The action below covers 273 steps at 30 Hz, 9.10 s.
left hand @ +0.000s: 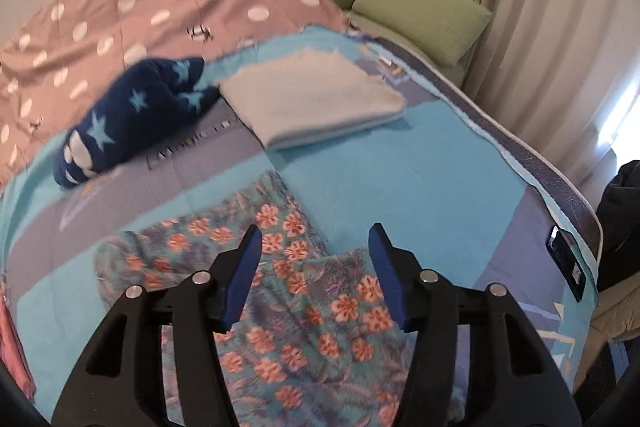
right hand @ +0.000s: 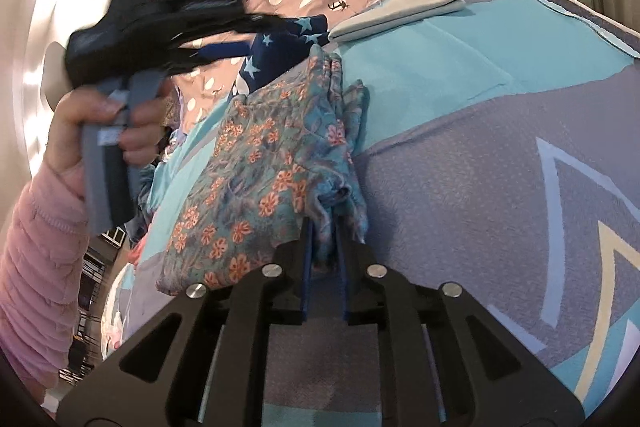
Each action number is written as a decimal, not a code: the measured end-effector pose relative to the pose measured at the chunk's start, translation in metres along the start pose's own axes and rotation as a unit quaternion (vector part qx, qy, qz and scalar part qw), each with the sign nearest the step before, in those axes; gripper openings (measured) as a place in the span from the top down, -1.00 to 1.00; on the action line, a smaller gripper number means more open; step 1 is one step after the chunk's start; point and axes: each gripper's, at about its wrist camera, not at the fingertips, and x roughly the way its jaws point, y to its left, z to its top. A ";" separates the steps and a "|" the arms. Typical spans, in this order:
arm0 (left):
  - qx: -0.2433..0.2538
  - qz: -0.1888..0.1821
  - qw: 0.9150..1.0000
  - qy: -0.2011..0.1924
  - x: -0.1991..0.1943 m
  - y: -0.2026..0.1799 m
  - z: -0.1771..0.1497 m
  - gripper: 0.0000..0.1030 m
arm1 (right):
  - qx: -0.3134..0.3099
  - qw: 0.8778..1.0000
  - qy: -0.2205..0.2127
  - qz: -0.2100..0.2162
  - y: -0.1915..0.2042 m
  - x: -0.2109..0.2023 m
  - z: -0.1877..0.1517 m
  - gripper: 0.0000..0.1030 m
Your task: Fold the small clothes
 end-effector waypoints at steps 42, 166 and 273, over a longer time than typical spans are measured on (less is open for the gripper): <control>-0.016 0.141 0.990 0.007 -0.091 0.052 -0.251 -0.84 | -0.027 0.997 0.006 -0.069 0.003 -0.013 0.006 0.16; -0.134 -0.089 0.987 -0.020 -0.119 0.074 -0.252 -0.35 | -0.201 0.973 0.101 0.055 0.057 -0.020 0.009 0.11; 0.112 -0.031 0.968 -0.221 -0.114 -0.028 0.139 0.79 | -0.207 0.963 -0.175 0.004 0.041 -0.049 0.337 0.68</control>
